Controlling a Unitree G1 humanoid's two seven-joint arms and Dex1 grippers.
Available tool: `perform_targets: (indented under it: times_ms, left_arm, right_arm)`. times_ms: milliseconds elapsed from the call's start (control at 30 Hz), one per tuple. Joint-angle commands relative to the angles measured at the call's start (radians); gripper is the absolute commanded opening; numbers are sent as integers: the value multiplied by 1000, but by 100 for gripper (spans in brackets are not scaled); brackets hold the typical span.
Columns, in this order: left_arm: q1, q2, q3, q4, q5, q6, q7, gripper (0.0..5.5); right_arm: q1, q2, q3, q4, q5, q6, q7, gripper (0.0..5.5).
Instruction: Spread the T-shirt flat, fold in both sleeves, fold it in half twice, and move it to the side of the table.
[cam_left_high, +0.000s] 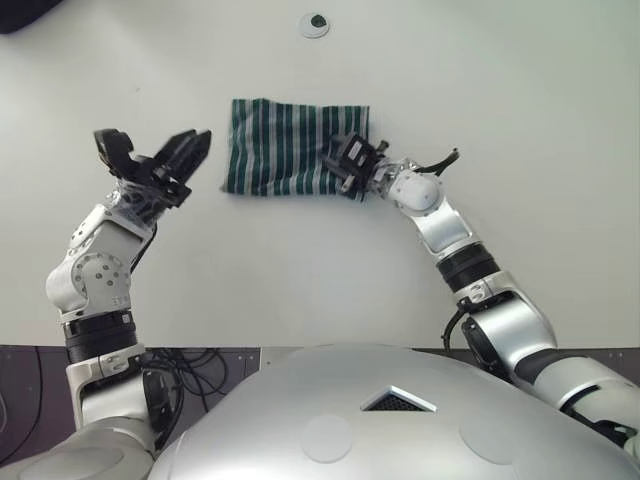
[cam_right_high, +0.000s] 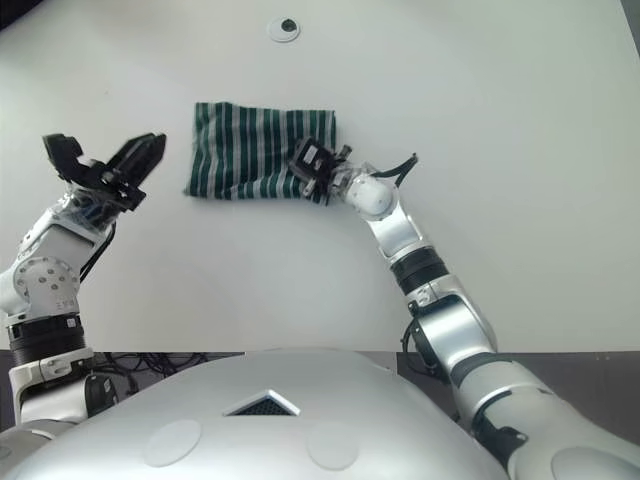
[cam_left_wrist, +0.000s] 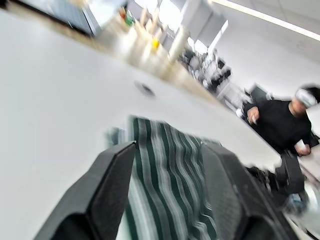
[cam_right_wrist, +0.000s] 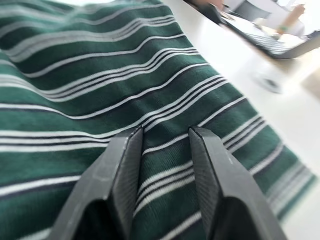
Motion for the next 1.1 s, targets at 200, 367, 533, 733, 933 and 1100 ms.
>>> perform_targets:
  times_ms: [200,367,533,733,933,1100]
  left_arm:
    - [-177,-272,-102,109,276,-400,196,235]
    - [-186,-338,-59,168,420,-730,301,235]
    - [-145,-361,-102,216,569,-1023,313,235]
    - [-88,-335,-176,371,722,-1355,288,235]
    - [-19,-321,-209,363,747,-1444,310,235]
    - [4,-315,-222,355,760,-1442,335,235]
  right_arm:
    - [-88,-316,-256,332,52,-120,-34,163]
    - [4,-248,-386,-26,67,-669,-228,163]
    - [242,41,-365,-245,45,-693,-448,163]
    - [309,109,-319,-192,93,-726,-399,163]
    - [344,112,-302,-208,140,-752,-350,163]
    - [377,111,-266,-251,214,-802,-258,163]
